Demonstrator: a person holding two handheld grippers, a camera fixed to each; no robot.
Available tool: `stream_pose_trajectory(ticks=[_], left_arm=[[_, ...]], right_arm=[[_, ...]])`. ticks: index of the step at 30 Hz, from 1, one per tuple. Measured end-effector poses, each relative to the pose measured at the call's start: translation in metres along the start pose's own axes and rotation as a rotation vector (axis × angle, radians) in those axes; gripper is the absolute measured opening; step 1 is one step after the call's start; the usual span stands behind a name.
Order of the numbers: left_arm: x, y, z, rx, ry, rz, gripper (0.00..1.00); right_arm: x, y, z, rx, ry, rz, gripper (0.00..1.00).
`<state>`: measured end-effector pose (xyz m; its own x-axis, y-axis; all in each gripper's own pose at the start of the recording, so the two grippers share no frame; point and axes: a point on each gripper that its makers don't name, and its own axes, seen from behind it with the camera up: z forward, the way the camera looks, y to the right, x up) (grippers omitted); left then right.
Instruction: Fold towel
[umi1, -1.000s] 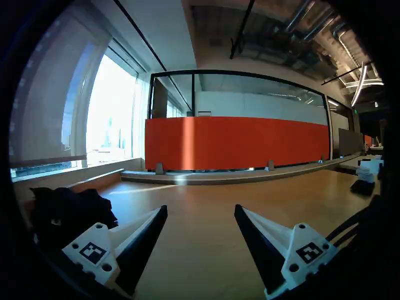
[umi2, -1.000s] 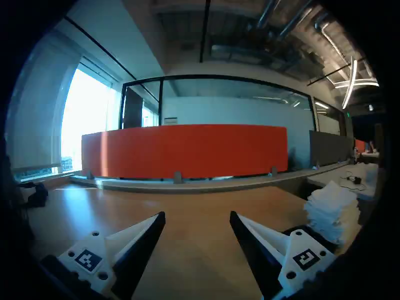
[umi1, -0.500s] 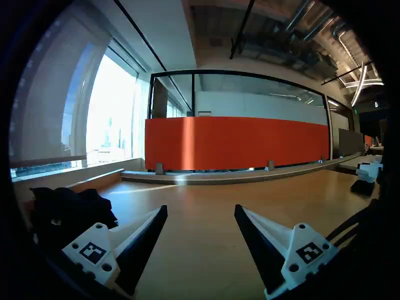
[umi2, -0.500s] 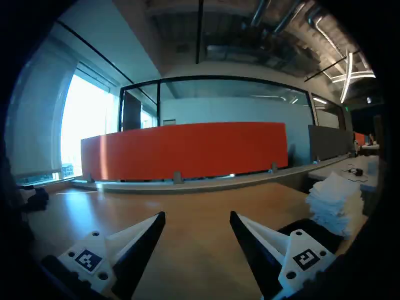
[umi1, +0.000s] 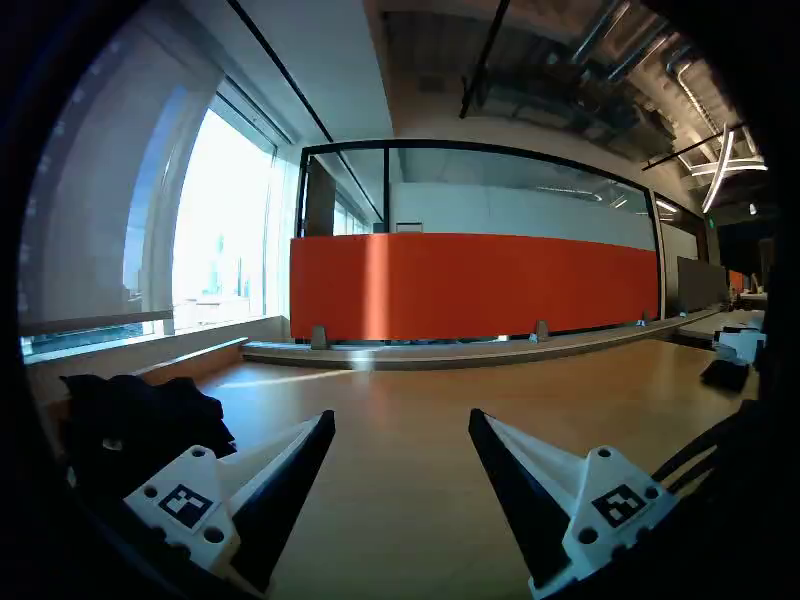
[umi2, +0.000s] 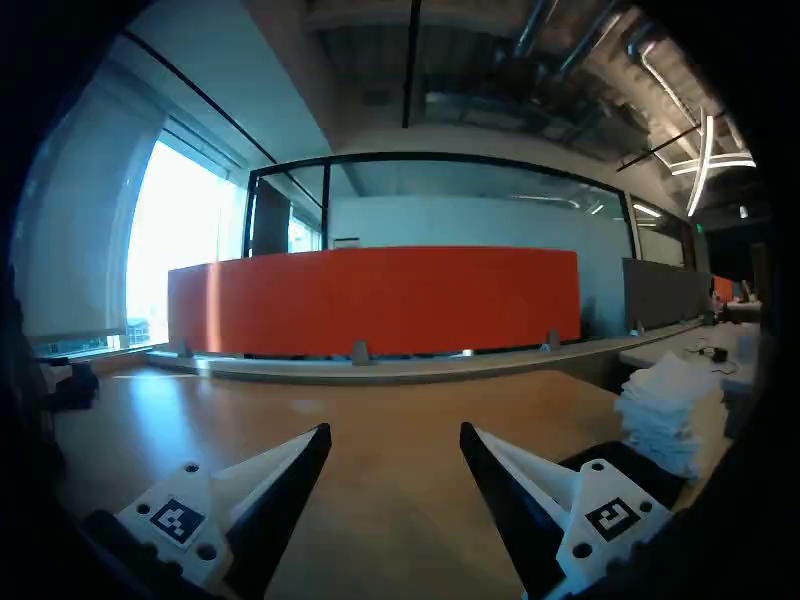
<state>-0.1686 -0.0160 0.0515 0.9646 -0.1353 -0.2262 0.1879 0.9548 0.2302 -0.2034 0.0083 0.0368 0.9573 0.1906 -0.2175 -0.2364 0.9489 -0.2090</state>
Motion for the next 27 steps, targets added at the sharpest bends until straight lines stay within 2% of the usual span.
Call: stream_pose_trajectory(ticks=[9,27], left_arm=[[0.0002,-0.0003,0.0001,0.0,0.0,0.0,1.0],[0.0011,0.0005,-0.0002,0.0,0.0,0.0,0.99]], right_arm=[[0.0006,-0.0064,0.0005,0.002,-0.003,-0.031,1.0],[0.0005,-0.0064,0.0,0.001,-0.005,-0.029,1.0]])
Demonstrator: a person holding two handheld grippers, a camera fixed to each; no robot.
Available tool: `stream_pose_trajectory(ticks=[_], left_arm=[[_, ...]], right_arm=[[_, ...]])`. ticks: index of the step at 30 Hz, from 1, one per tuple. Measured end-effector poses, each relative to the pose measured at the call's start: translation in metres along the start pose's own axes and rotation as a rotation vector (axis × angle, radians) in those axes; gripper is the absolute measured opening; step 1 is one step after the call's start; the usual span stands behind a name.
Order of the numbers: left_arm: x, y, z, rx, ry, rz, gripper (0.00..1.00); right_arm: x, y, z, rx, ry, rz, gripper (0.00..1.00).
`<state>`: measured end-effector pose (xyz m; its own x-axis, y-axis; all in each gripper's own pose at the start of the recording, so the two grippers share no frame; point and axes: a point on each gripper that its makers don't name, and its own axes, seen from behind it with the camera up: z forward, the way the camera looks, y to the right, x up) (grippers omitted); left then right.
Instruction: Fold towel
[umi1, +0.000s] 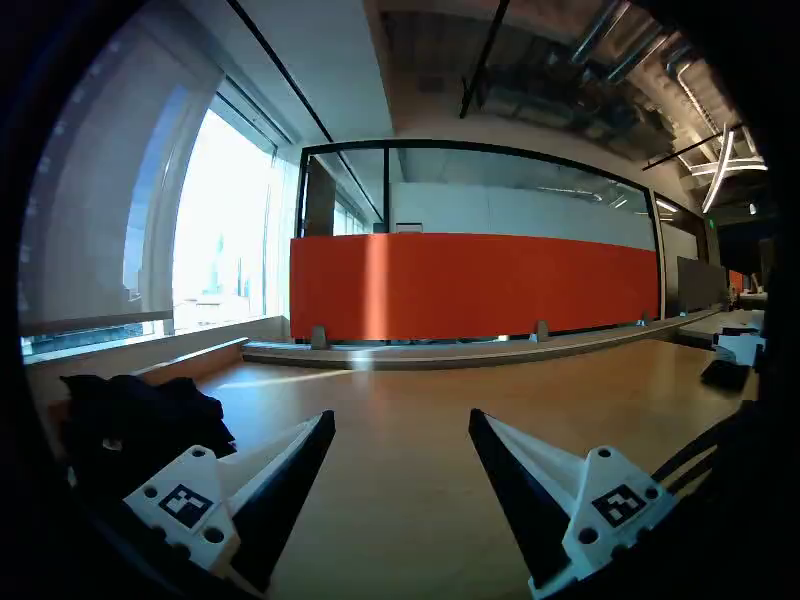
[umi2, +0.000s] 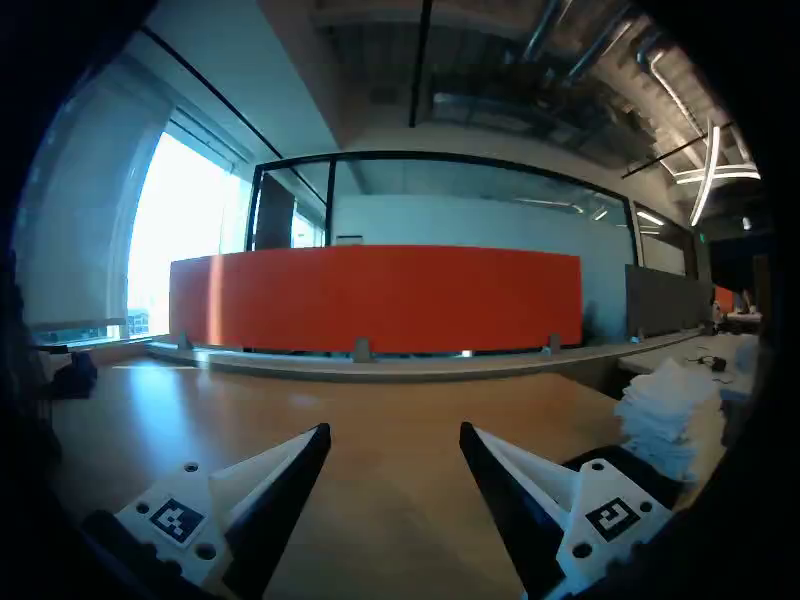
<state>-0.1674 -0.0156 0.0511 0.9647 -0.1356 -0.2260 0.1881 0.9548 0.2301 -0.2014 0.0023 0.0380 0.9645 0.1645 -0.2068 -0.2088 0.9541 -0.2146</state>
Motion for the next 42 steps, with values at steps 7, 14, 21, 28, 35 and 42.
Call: stream_pose_trajectory(ticks=[7,14,21,28,35,42], left_arm=[[0.0,0.0,0.0,0.0,0.0,0.0,0.99],[0.002,0.0,0.0,0.0,-0.001,0.0,0.99],[0.005,-0.001,-0.002,0.0,-0.002,0.0,1.0],[0.01,-0.002,-0.004,0.0,-0.004,0.001,0.99],[0.014,-0.004,-0.005,0.0,-0.005,0.001,0.99],[0.016,-0.004,-0.005,-0.001,-0.006,-0.001,1.0]], right_arm=[[0.0,0.0,0.0,0.0,0.0,0.0,1.0],[0.0,0.0,0.0,0.0,0.0,-0.001,1.0],[0.0,-0.001,0.0,0.0,0.0,0.0,1.0],[0.0,0.0,0.0,0.0,0.0,0.0,1.0],[0.0,-0.001,0.0,0.0,0.0,0.0,1.0],[0.0,-0.001,0.0,0.0,0.0,0.0,1.0]])
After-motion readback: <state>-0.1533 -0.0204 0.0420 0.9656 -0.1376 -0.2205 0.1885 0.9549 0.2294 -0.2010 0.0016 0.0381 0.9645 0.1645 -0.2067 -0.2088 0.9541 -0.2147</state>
